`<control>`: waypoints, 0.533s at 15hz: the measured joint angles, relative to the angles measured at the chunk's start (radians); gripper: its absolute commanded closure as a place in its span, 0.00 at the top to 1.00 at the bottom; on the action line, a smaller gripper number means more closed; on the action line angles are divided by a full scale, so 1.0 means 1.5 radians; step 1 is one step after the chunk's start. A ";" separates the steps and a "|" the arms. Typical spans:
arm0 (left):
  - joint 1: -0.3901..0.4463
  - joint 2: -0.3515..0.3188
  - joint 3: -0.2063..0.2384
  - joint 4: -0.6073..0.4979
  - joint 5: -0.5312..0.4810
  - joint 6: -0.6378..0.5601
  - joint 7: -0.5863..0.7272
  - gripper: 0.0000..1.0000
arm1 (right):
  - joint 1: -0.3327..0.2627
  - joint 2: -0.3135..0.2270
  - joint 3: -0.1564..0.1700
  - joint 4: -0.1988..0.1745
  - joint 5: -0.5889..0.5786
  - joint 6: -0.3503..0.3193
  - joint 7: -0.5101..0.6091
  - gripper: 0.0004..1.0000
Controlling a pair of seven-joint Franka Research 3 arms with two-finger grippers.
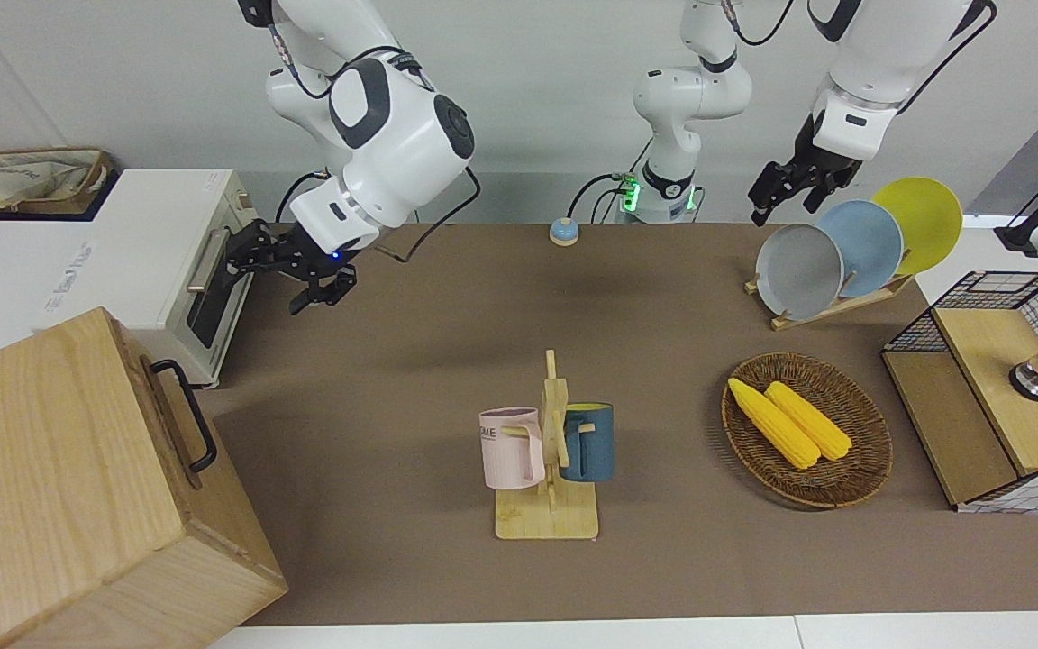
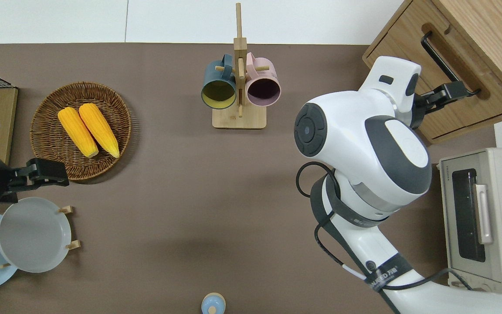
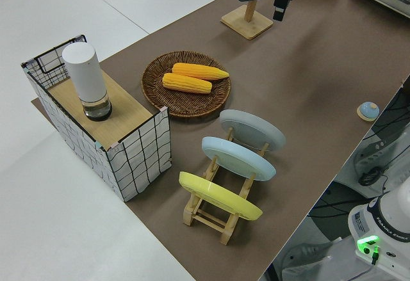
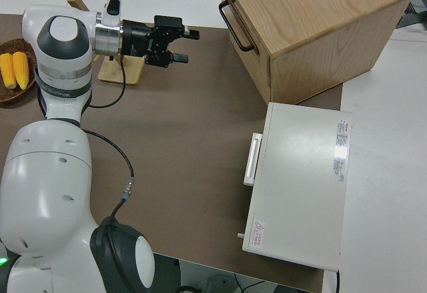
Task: Slide drawer open with right arm
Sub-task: 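Raise the right arm and reach the right gripper to the drawer's black handle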
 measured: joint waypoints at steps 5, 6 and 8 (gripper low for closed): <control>0.000 0.000 0.000 0.000 0.000 0.000 0.000 0.99 | -0.002 0.034 -0.001 -0.018 -0.109 0.063 0.000 0.98; 0.000 0.000 0.000 0.000 0.000 0.000 0.000 0.99 | -0.004 0.039 -0.002 -0.022 -0.135 0.071 0.000 0.98; 0.000 0.000 0.000 0.000 0.000 0.000 0.000 0.99 | -0.006 0.050 -0.004 -0.030 -0.180 0.083 0.000 0.98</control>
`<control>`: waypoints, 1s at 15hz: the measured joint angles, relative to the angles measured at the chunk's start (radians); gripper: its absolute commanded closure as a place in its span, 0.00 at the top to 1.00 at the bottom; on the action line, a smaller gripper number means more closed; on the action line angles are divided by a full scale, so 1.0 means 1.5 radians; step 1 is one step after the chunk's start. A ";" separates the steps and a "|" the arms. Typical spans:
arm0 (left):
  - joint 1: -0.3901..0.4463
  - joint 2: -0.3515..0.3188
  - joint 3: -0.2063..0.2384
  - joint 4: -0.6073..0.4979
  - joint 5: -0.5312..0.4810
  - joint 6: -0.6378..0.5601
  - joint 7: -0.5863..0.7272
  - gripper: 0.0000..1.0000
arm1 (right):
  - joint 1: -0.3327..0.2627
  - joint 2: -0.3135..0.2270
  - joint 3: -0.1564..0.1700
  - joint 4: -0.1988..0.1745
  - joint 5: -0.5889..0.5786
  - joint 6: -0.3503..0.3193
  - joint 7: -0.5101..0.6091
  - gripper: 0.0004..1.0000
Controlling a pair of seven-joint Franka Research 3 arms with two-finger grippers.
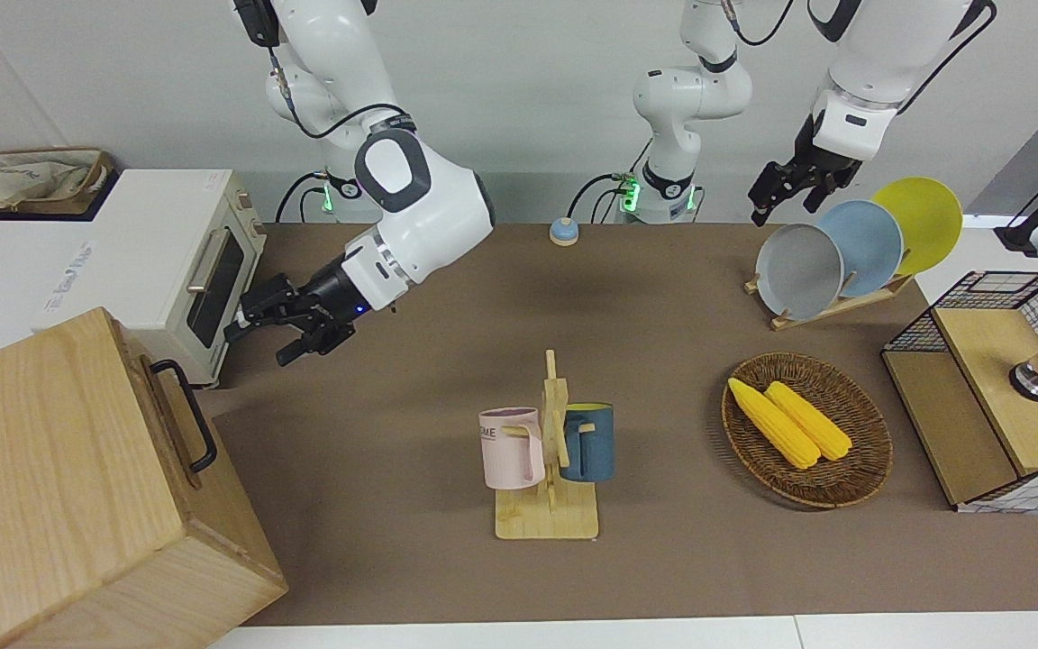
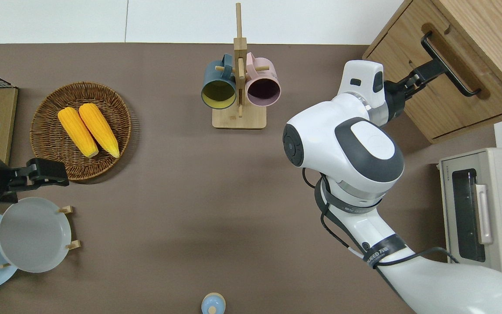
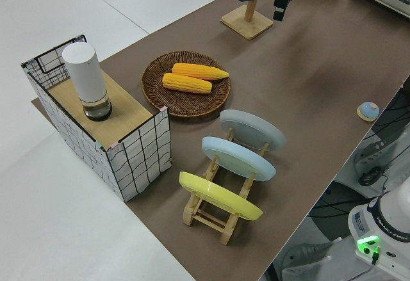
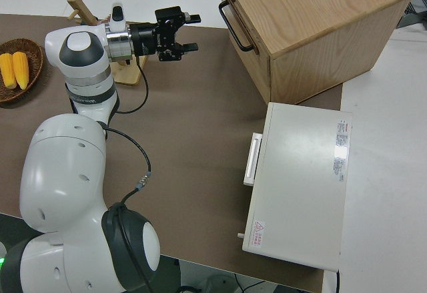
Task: Slide drawer open with right arm
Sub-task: 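Raise the right arm and reach the right gripper to the drawer's black handle, then close the right gripper on the black drawer handle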
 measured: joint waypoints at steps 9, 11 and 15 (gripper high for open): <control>0.000 0.000 0.000 0.000 0.000 0.000 0.000 0.99 | -0.042 0.047 -0.001 -0.006 -0.174 0.071 0.005 0.98; 0.000 0.000 0.000 0.000 0.000 0.000 0.000 0.99 | -0.048 0.055 -0.001 -0.006 -0.197 0.077 0.013 0.99; 0.000 0.000 0.000 0.000 0.000 0.000 0.000 0.99 | -0.056 0.069 -0.001 -0.006 -0.223 0.080 0.037 0.98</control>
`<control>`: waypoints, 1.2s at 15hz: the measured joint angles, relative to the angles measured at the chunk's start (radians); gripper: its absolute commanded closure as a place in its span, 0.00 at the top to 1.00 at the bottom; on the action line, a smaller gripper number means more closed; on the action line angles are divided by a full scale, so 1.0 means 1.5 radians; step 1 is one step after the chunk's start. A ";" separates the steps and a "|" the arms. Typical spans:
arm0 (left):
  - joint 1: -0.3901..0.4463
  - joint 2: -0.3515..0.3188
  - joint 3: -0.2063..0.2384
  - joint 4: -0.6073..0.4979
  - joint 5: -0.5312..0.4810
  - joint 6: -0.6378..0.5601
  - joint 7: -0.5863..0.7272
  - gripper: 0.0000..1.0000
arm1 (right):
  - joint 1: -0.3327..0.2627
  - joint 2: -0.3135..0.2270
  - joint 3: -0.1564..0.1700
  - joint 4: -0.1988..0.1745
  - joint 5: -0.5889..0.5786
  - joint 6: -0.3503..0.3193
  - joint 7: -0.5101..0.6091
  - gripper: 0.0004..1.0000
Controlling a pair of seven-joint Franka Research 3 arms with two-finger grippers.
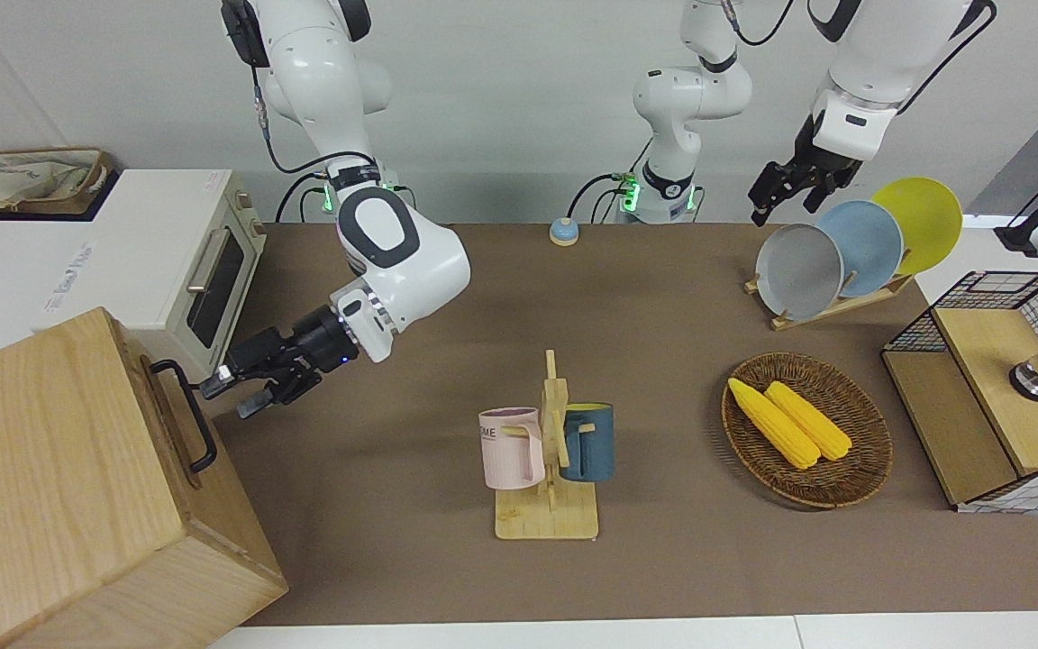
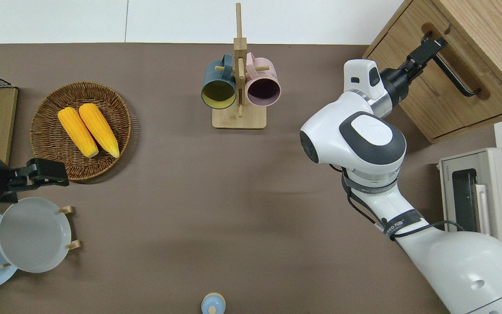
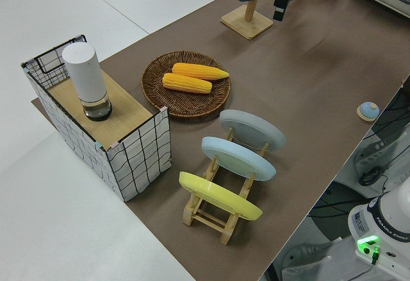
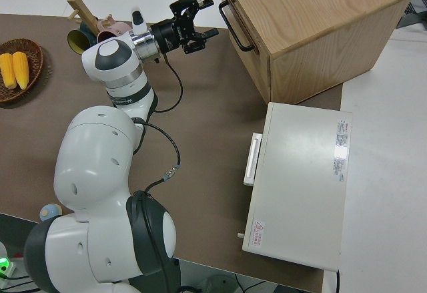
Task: Slide drawer open with right arm
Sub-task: 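Close the right gripper on the black drawer handle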
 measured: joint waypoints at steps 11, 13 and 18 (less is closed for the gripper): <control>0.000 0.000 0.000 0.000 0.000 0.000 0.000 0.99 | -0.020 0.022 -0.005 0.000 -0.057 0.000 0.048 0.38; 0.000 0.000 0.000 0.000 0.000 0.000 0.000 0.99 | -0.020 0.022 -0.005 0.000 -0.057 0.000 0.048 0.09; 0.000 0.000 0.000 0.000 0.000 0.000 0.000 0.99 | -0.019 0.022 -0.005 0.000 -0.057 0.000 0.048 0.00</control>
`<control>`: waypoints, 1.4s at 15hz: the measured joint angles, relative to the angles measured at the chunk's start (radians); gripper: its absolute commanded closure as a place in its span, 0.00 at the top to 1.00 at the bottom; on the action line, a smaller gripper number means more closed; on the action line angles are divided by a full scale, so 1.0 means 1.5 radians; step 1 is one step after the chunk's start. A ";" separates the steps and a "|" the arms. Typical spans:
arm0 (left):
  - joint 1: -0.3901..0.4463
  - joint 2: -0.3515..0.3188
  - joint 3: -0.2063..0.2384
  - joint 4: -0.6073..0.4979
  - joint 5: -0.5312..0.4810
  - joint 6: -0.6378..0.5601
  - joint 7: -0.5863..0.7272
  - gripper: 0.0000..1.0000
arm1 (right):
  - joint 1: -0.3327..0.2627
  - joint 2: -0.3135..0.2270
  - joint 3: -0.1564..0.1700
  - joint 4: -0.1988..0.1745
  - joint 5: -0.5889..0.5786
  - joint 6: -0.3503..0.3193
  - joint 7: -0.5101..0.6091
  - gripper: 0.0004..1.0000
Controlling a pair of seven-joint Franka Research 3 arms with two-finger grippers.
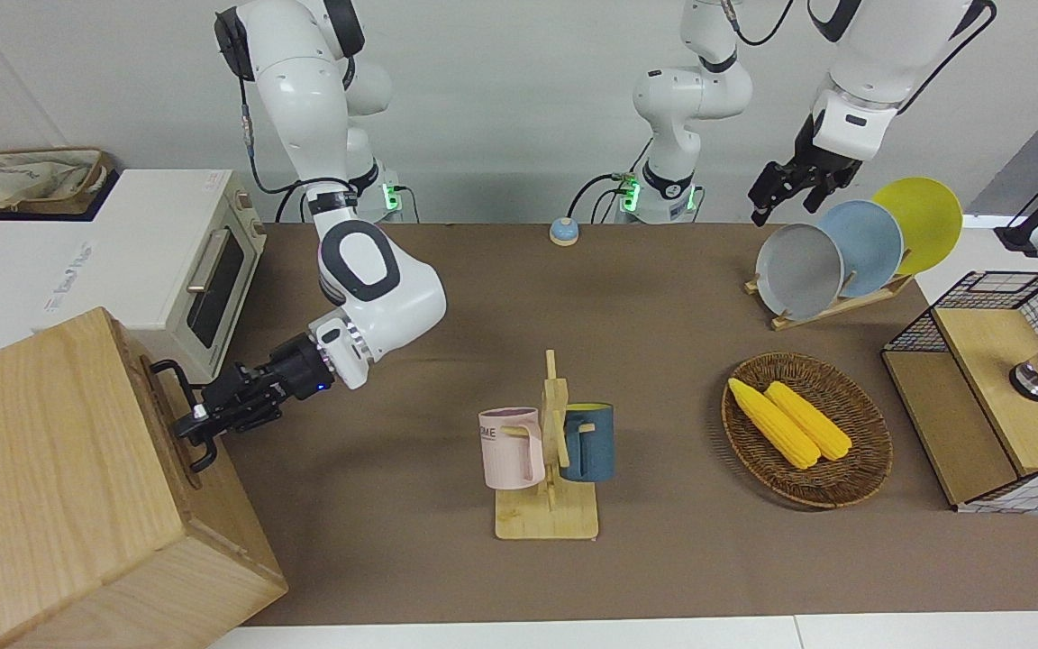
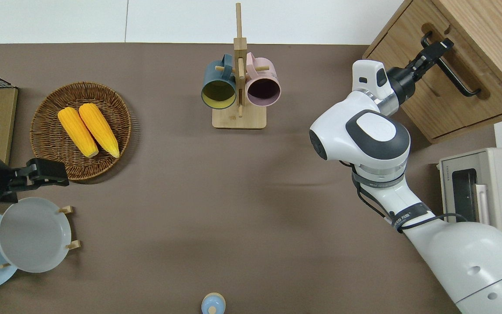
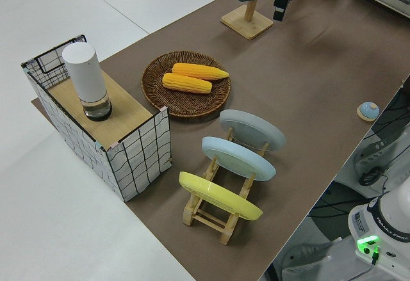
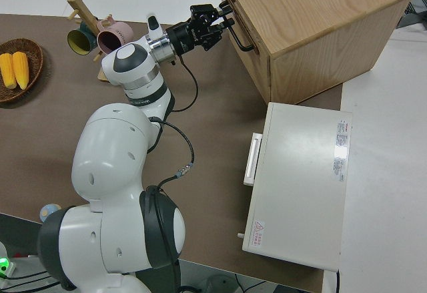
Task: Slide drawer open with right arm
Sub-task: 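Close the right gripper on the black drawer handle, then pull the handle toward the robot with the right gripper, sliding the drawer out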
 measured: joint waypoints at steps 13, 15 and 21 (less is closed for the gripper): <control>0.000 0.000 0.000 0.000 0.000 0.000 0.000 0.99 | 0.048 0.005 0.007 -0.009 0.025 -0.085 0.021 0.00; 0.000 0.000 0.000 0.000 0.000 0.000 0.000 0.99 | 0.066 0.005 0.008 -0.010 0.038 -0.110 0.021 0.00; 0.000 0.000 0.000 0.000 0.000 0.000 0.000 0.99 | 0.127 0.005 0.010 -0.010 0.084 -0.185 0.021 0.00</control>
